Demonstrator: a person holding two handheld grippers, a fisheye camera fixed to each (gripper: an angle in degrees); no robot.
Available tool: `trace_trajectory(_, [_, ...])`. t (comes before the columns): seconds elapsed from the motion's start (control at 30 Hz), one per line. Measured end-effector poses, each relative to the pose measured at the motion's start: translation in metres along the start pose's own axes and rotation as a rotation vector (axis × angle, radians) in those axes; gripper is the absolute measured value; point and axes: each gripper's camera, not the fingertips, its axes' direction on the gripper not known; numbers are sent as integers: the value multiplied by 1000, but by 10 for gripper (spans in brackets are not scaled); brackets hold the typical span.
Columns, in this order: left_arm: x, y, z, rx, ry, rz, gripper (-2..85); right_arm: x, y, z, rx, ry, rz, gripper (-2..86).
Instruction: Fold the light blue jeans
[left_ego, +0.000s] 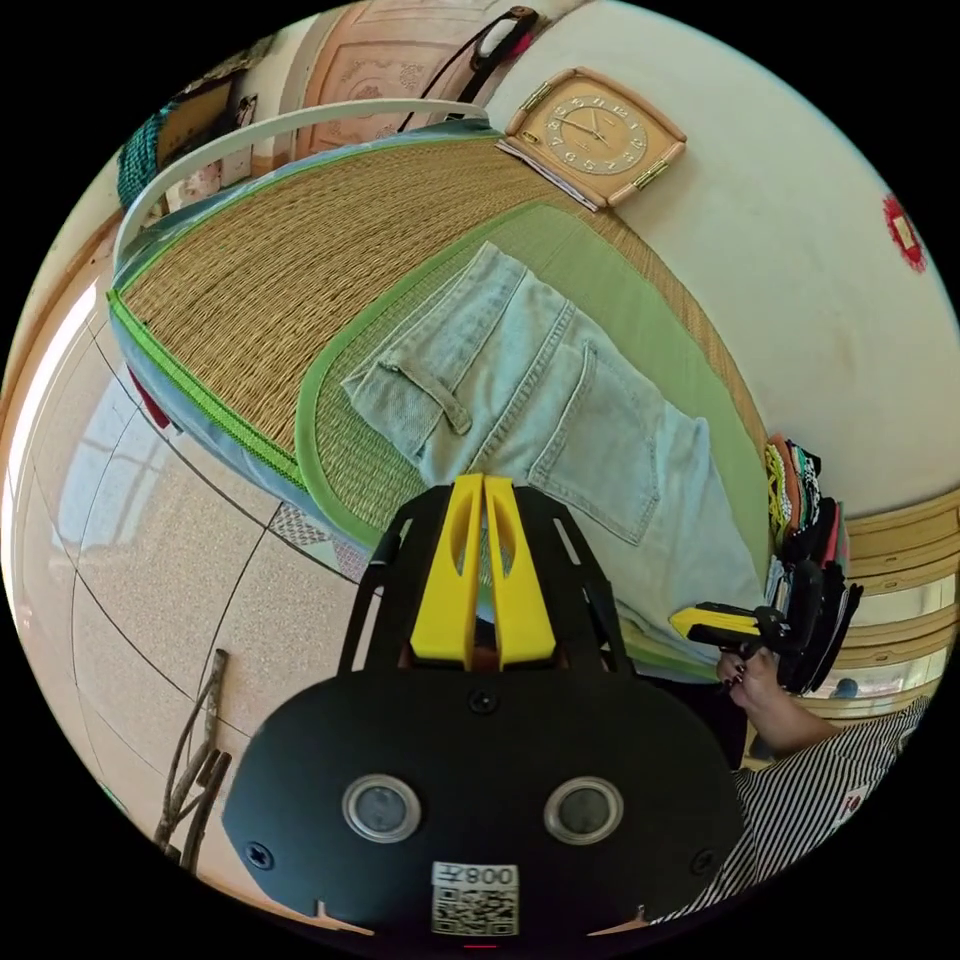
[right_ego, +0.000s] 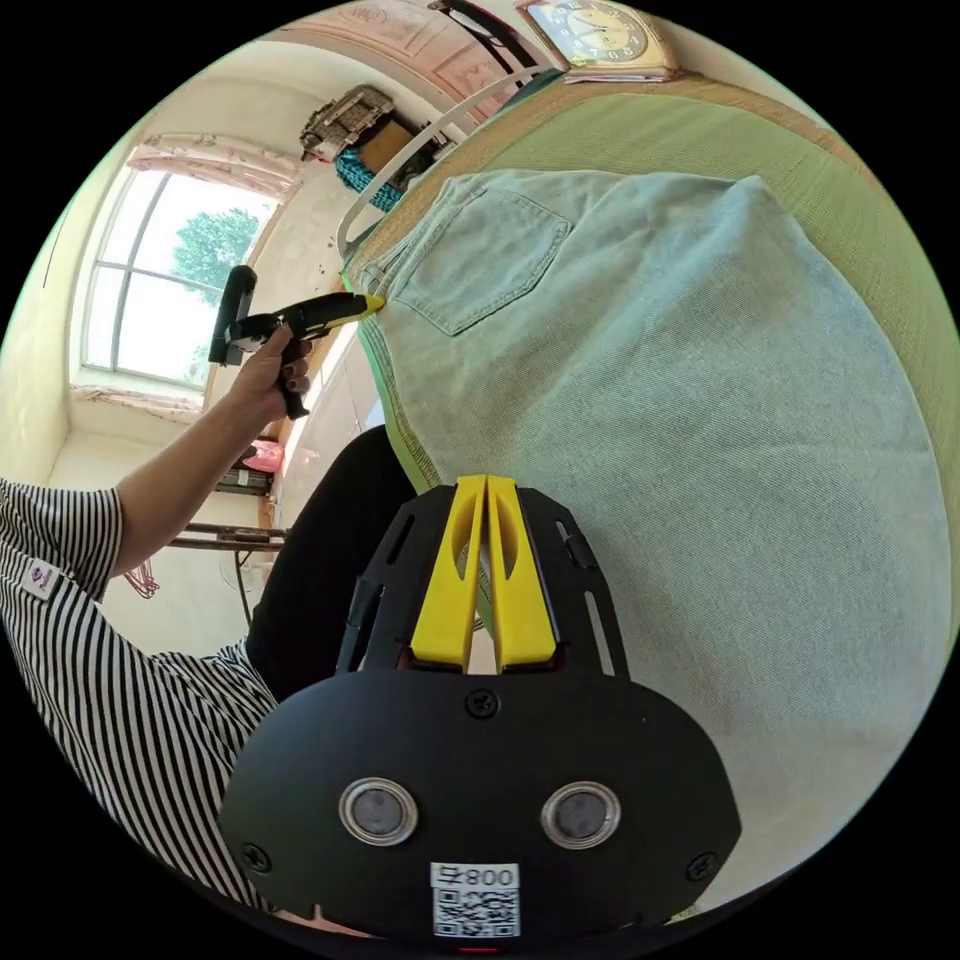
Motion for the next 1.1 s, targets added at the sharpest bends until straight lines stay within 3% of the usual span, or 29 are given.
trace_trajectory(0.17, [89,13,5,-62,132,260,1,3,48,-54,85,85,79,2])
trace_trajectory(0.27, [138,24,35,-234,55,390,0,12,80,-64,73,102,144,2])
trace_trajectory(0.33, [152,26,37,-225,37,399,0,7,94,-79,59,60,179,1])
trace_trajectory(0.47, [207,21,25,-231,76,466,0,-11,128,-117,93,169,181,1])
trace_trajectory(0.57, [259,28,38,-315,72,575,1,-1,170,-144,121,215,311,1])
trace_trajectory(0.63, [282,36,55,-412,-24,634,1,5,200,-154,151,163,368,2])
trace_trajectory(0.7, [306,35,54,-407,-38,618,1,3,214,-168,152,117,407,2])
trace_trajectory(0.9, [412,38,50,-388,78,745,1,-2,294,-263,266,315,549,1])
trace_trajectory(1.03, [466,55,83,-516,-37,836,1,18,360,-298,181,394,750,1])
trace_trajectory(1.1, [488,56,85,-502,-33,821,1,15,384,-308,240,321,755,1])
